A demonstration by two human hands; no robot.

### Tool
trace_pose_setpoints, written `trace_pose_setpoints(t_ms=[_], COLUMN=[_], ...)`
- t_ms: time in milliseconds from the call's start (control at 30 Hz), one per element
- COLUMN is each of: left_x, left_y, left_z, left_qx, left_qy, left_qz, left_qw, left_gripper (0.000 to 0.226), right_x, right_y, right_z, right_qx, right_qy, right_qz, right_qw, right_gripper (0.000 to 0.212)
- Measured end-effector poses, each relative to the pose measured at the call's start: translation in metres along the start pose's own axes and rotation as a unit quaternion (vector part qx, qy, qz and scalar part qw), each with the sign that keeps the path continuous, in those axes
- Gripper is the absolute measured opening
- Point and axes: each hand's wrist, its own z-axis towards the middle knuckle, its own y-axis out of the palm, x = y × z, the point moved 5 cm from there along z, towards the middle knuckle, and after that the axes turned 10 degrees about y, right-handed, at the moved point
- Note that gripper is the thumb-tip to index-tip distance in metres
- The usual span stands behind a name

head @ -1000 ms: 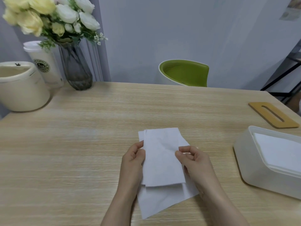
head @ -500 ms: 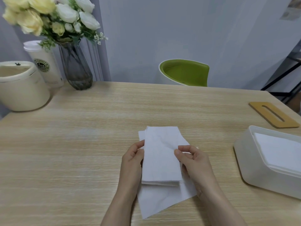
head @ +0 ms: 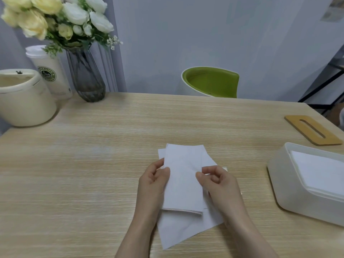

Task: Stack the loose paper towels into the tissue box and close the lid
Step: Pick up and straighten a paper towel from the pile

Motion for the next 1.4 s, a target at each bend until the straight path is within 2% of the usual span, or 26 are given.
trace_pose_setpoints(t_ms=[100, 233, 333, 500, 567, 700, 800, 1000, 1100, 1233, 1400], left_x=[-0.001, 0.001, 0.002, 0.003, 0.004, 0.006, 0.007, 0.008, 0.008, 0.007, 0.008], left_y=[-0.002, -0.002, 0.002, 0.006, 0.006, -0.009, -0.018, -0.025, -0.023, -0.021, -0.020], left_z=[0.001, 0.001, -0.001, -0.004, -0.004, 0.000, 0.003, 0.004, 0.004, 0.003, 0.002], left_qx=[0.012, 0.009, -0.011, -0.048, -0.042, 0.034, 0.081, 0.118, 0.112, 0.104, 0.102], left_qy=[0.009, 0.003, -0.010, 0.028, 0.048, 0.068, 0.074, 0.069, 0.066, 0.064, 0.061], left_qz=[-0.008, -0.036, -0.039, 0.072, 0.098, 0.113, 0.102, 0.065, 0.066, 0.067, 0.072], left_qw=[1.000, 0.999, 0.999, 0.996, 0.993, 0.991, 0.989, 0.988, 0.989, 0.990, 0.990], left_gripper=[0.021, 0.021, 0.022, 0.027, 0.021, 0.022, 0.021, 0.022, 0.023, 0.022, 0.023], right_x=[-0.001, -0.001, -0.002, -0.002, -0.003, -0.006, -0.006, 0.002, 0.006, 0.003, -0.003], right_y=[-0.004, 0.004, 0.005, 0.004, 0.003, -0.022, -0.052, -0.072, -0.067, -0.061, -0.060], right_z=[-0.002, -0.008, -0.009, -0.008, -0.007, 0.001, 0.009, 0.015, 0.012, 0.010, 0.014], right_qx=[0.025, -0.092, -0.114, -0.073, -0.065, 0.005, 0.059, 0.045, 0.048, 0.083, 0.060], right_qy=[-0.010, 0.058, 0.075, 0.009, -0.007, -0.011, -0.016, -0.009, -0.019, -0.012, 0.036], right_qz=[-0.044, 0.007, 0.023, -0.018, -0.032, -0.041, -0.091, -0.194, -0.260, -0.370, -0.372], right_qw=[0.999, 0.994, 0.990, 0.997, 0.997, 0.999, 0.994, 0.980, 0.964, 0.925, 0.925], right_gripper=[0.016, 0.022, 0.020, 0.005, 0.003, 0.011, 0.016, 0.017, 0.028, 0.050, 0.044])
